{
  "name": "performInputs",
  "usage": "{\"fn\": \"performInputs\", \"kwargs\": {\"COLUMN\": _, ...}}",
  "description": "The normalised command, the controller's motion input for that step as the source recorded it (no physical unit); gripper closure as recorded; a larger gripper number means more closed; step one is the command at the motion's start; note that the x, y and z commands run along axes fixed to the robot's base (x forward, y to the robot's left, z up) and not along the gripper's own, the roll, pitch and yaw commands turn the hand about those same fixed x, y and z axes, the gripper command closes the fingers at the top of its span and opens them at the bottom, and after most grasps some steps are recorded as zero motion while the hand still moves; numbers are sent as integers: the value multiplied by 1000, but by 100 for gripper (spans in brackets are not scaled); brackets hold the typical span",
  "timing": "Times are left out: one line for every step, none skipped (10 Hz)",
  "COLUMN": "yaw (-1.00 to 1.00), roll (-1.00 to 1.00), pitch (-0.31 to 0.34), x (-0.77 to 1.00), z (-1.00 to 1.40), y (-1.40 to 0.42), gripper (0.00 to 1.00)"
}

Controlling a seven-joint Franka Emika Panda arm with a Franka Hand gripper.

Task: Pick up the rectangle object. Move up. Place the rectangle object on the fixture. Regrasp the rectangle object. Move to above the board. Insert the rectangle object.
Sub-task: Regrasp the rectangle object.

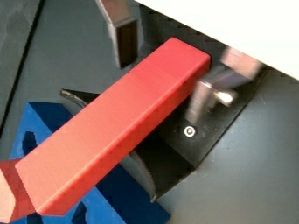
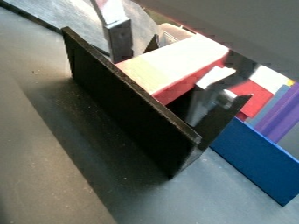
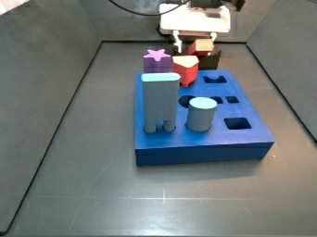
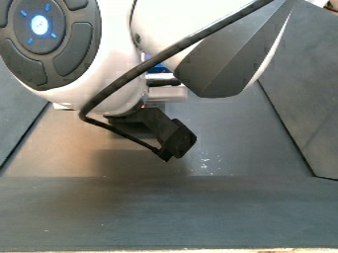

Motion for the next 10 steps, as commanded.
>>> {"fn": "performInputs", "kwargs": {"yaw": -51, "roll": -20, "pitch": -38, "x": 0, "z": 1000, "y": 0, "gripper": 0}}
{"fn": "performInputs", "kwargs": {"yaw": -48, "roll": -20, "pitch": -35, "x": -2, "z": 1000, "y": 0, "gripper": 0}}
{"fn": "performInputs", "kwargs": {"yaw": -21, "roll": 2, "pitch": -27, "x": -23, "z": 1000, "y": 5, "gripper": 0}}
{"fn": "performInputs", "kwargs": {"yaw": -1, "roll": 24, "pitch": -21, "x": -29, "z": 1000, "y": -2, "gripper": 0}}
{"fn": "performInputs", "kwargs": {"yaw": 17, "roll": 45, "pitch": -4, "x": -38, "z": 1000, "y": -4, "gripper": 0}}
{"fn": "performInputs", "kwargs": {"yaw": 25, "roll": 53, "pitch": 10, "x": -41, "z": 910, "y": -3, "gripper": 0}}
{"fn": "performInputs", "kwargs": {"yaw": 25, "roll": 61, "pitch": 25, "x": -43, "z": 735, "y": -6, "gripper": 0}}
{"fn": "performInputs", "kwargs": {"yaw": 23, "roll": 64, "pitch": 38, "x": -42, "z": 562, "y": -5, "gripper": 0}}
{"fn": "performInputs", "kwargs": {"yaw": 16, "roll": 68, "pitch": 51, "x": -38, "z": 326, "y": -3, "gripper": 0}}
{"fn": "performInputs", "kwargs": {"yaw": 26, "roll": 1000, "pitch": 62, "x": -6, "z": 887, "y": -1000, "gripper": 0}}
